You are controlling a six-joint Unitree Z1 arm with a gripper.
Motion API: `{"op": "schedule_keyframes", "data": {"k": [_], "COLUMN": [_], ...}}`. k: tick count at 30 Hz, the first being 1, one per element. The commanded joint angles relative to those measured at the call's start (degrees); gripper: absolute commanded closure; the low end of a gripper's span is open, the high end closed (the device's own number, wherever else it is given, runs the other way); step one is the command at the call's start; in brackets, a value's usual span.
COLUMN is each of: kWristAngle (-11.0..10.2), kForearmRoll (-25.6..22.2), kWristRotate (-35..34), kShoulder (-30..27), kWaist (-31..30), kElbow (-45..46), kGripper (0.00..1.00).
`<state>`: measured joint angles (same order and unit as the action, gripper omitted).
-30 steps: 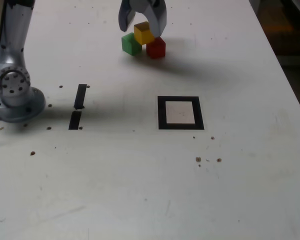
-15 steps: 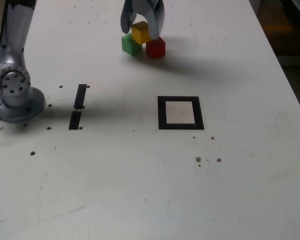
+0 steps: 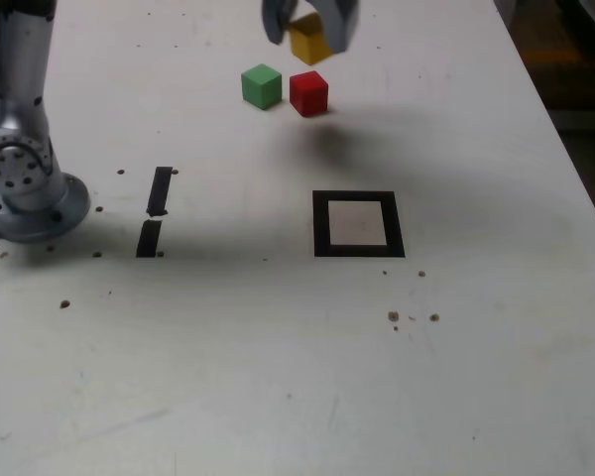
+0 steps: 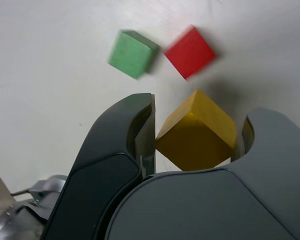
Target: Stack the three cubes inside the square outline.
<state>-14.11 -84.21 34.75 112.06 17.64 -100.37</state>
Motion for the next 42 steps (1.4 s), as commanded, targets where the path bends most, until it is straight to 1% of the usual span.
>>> {"op": "schedule_keyframes", "data": {"k": [1,5,8,10,16,20,23,29,32,34,38,42], "kWristAngle": [1.3,4.5,5.7,5.9,5.0,4.8,4.9,5.9,6.2,6.3,6.9,7.3], "kForearmRoll": [-0.2,0.5,1.1,1.5,2.6,3.5,3.7,4.1,4.3,4.4,4.8,5.2], "kWristRotate": [-3.2,-9.9,-13.9,-16.2,-21.2,-23.9,-25.1,-25.3,-25.3,-25.3,-25.0,-24.7], "kShoulder": [2.3,6.0,7.5,8.3,10.7,12.5,13.4,13.7,14.0,14.2,15.0,15.3], "kWaist": [-4.4,-9.3,-10.3,-10.2,-8.3,-7.2,-6.6,-5.6,-5.5,-5.4,-5.3,-5.3], "kElbow": [-0.6,-0.7,-0.5,-0.7,-2.0,-2.6,-2.7,-1.9,-1.6,-1.3,-0.9,-0.7], "kGripper": [0.67,0.67,0.67,0.67,0.67,0.67,0.67,0.64,0.58,0.49,0.27,0.14]}}
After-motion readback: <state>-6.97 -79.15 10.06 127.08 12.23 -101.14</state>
